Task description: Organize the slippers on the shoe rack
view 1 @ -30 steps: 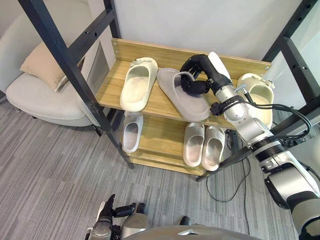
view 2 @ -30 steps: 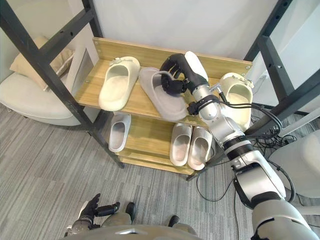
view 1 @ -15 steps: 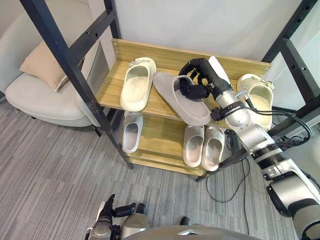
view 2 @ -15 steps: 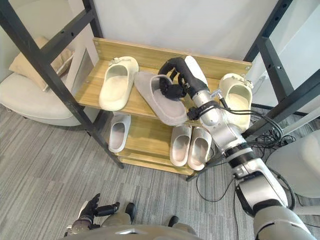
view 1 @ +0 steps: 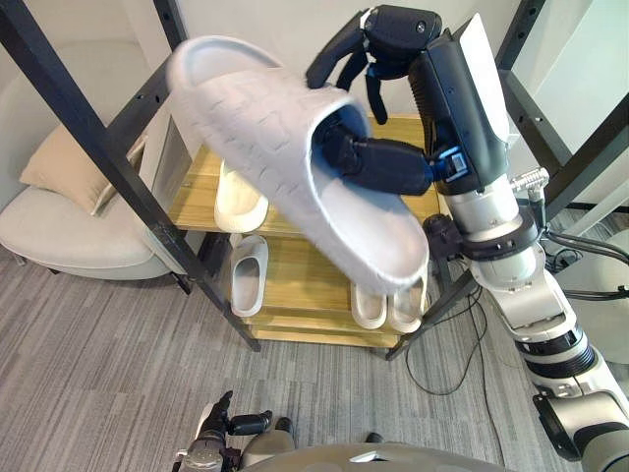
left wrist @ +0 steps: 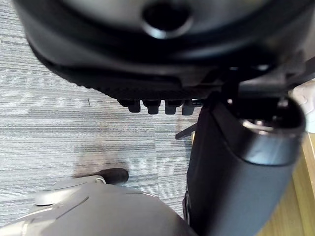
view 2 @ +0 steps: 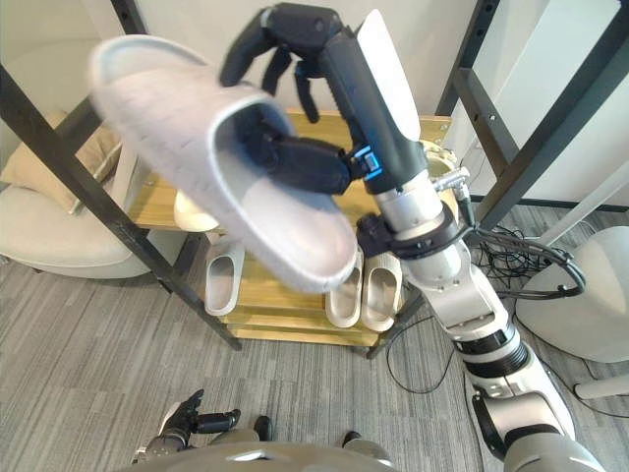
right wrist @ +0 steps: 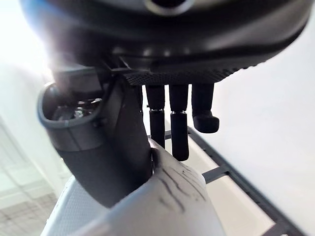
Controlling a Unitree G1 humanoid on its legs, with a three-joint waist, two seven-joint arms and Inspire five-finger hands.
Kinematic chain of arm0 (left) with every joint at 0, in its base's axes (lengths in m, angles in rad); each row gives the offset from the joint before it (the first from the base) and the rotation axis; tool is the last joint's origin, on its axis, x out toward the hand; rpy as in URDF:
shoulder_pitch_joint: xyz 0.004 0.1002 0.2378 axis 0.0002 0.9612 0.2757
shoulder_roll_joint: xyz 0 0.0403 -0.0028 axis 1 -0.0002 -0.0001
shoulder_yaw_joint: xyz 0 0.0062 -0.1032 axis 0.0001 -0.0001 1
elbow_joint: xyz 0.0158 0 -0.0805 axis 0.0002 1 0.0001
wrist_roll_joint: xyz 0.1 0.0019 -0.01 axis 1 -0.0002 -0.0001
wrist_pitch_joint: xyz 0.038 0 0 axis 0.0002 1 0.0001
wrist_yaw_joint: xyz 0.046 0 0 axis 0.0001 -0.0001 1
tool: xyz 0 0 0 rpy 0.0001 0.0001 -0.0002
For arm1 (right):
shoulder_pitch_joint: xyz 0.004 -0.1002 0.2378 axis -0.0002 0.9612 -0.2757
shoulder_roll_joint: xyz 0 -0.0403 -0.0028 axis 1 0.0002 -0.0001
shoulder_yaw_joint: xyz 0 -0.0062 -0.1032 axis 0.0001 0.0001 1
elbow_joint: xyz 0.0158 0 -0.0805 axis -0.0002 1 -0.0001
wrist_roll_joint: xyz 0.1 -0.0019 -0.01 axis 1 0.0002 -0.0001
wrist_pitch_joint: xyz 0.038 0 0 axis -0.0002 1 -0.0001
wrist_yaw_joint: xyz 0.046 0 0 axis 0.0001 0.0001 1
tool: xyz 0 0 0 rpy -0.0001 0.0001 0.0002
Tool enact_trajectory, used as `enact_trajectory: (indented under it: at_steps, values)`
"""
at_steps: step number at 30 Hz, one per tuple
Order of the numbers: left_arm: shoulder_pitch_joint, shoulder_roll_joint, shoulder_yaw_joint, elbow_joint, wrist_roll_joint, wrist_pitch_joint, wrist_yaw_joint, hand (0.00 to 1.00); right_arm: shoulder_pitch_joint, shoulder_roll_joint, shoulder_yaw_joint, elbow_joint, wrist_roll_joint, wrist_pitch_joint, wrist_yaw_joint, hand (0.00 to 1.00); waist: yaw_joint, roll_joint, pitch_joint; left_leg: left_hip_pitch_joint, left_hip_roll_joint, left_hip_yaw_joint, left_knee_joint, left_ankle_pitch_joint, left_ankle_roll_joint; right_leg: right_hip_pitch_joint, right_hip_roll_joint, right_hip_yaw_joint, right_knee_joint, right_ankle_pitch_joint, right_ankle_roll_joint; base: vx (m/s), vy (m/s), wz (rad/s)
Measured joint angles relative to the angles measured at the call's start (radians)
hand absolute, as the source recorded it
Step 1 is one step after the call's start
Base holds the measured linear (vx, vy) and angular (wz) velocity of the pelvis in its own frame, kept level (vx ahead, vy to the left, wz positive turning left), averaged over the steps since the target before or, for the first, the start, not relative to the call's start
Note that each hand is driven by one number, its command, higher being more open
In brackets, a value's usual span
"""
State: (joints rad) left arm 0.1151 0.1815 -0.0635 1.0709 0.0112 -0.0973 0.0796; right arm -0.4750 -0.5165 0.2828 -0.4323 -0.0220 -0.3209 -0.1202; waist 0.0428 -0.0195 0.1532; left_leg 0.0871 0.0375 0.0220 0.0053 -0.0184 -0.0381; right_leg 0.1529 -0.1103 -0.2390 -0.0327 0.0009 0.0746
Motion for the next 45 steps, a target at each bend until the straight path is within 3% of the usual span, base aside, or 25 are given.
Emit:
enact_trajectory:
  at_steps: [6,10,16,18,21,22,26,28,30,32,37,45]
  values:
    - [-0.001,0.0,-0.011,0.015,0.0,0.002,0.0,1.0,0.069,0.068,0.221,-0.024,0.164,-0.009,0.11,0.0,0.003,0.003,-0.027,0.0,0.001,-0.001,-0.001,0.002,-0.001,-0.001,0.0,0.001,0.003,-0.003,-0.002,0.0,0.0,0.0]
    - [-0.003,0.001,-0.013,0.016,0.0,0.001,0.001,1.0,0.117,0.086,0.345,0.023,0.183,-0.003,0.185,0.0,0.009,-0.002,-0.03,-0.004,-0.001,-0.006,-0.001,0.003,-0.001,-0.002,-0.001,-0.004,0.003,-0.005,0.0,0.01,0.004,0.03]
    - [-0.016,0.011,-0.04,0.021,0.0,-0.002,0.001,1.0,0.191,0.071,0.49,0.201,0.18,0.06,0.254,0.0,0.031,-0.007,-0.039,-0.032,-0.002,-0.014,0.006,0.005,0.0,-0.03,-0.003,-0.01,0.018,-0.011,-0.001,0.01,0.002,0.04]
    - [-0.037,0.011,-0.04,0.022,-0.001,-0.004,0.002,1.0,0.192,0.059,0.502,0.244,0.179,0.074,0.264,0.0,0.04,-0.006,-0.014,-0.06,-0.001,-0.021,0.048,-0.003,0.001,-0.057,-0.008,-0.011,0.071,-0.031,-0.002,-0.04,0.005,0.1]
    - [-0.094,0.019,-0.038,-0.003,-0.005,-0.025,0.008,1.0,0.17,0.042,0.499,0.305,0.173,0.079,0.262,0.0,0.055,0.007,0.079,-0.216,0.008,-0.05,0.279,-0.086,-0.004,-0.189,-0.027,-0.023,0.285,-0.116,-0.011,-0.16,0.004,0.23]
    - [-0.126,0.019,-0.038,-0.032,-0.026,-0.041,0.01,1.0,0.148,0.042,0.491,0.334,0.144,0.08,0.258,0.0,0.062,0.014,0.132,-0.313,0.01,-0.069,0.399,-0.123,-0.006,-0.276,-0.039,-0.03,0.412,-0.164,-0.014,-0.25,-0.019,0.23]
    - [-0.153,0.008,-0.037,-0.115,-0.089,-0.083,-0.013,1.0,0.129,0.048,0.447,0.452,0.027,0.097,0.201,0.0,0.103,0.041,0.218,-0.486,0.018,-0.096,0.596,-0.191,-0.018,-0.442,-0.058,-0.035,0.615,-0.243,-0.026,-0.31,-0.036,0.14]
    - [-0.174,0.007,-0.033,-0.153,-0.09,-0.092,-0.013,1.0,0.126,0.049,0.411,0.474,-0.027,0.116,0.178,0.0,0.115,0.046,0.256,-0.556,0.017,-0.107,0.648,-0.195,-0.02,-0.51,-0.067,-0.039,0.678,-0.256,-0.033,-0.19,-0.024,0.06]
    - [-0.184,0.009,-0.019,-0.196,-0.13,-0.11,-0.016,1.0,0.113,0.061,0.348,0.488,-0.075,0.119,0.132,0.0,0.115,0.043,0.281,-0.679,0.023,-0.125,0.74,-0.211,-0.026,-0.624,-0.082,-0.049,0.778,-0.283,-0.044,-0.18,-0.038,0.08]
    - [-0.186,0.006,-0.009,-0.207,-0.139,-0.117,-0.018,1.0,0.102,0.07,0.324,0.504,-0.088,0.123,0.115,0.0,0.115,0.041,0.284,-0.719,0.025,-0.131,0.775,-0.22,-0.03,-0.661,-0.087,-0.053,0.814,-0.295,-0.049,-0.13,-0.037,0.03]
    - [-0.254,-0.014,0.033,-0.227,-0.157,-0.156,-0.02,1.0,0.004,0.097,0.176,0.549,-0.15,0.148,-0.026,0.0,0.118,0.036,0.294,-0.953,0.013,-0.188,0.972,-0.257,-0.043,-0.869,-0.12,-0.085,1.032,-0.372,-0.07,-0.11,-0.023,0.14]
    - [-0.294,-0.065,0.128,-0.337,-0.158,-0.155,0.012,1.0,-0.056,0.157,0.078,0.474,-0.238,0.181,-0.171,0.0,0.123,0.006,0.328,-1.151,0.006,-0.225,1.141,-0.302,-0.063,-1.053,-0.152,-0.1,1.228,-0.453,-0.085,-0.09,0.004,0.04]
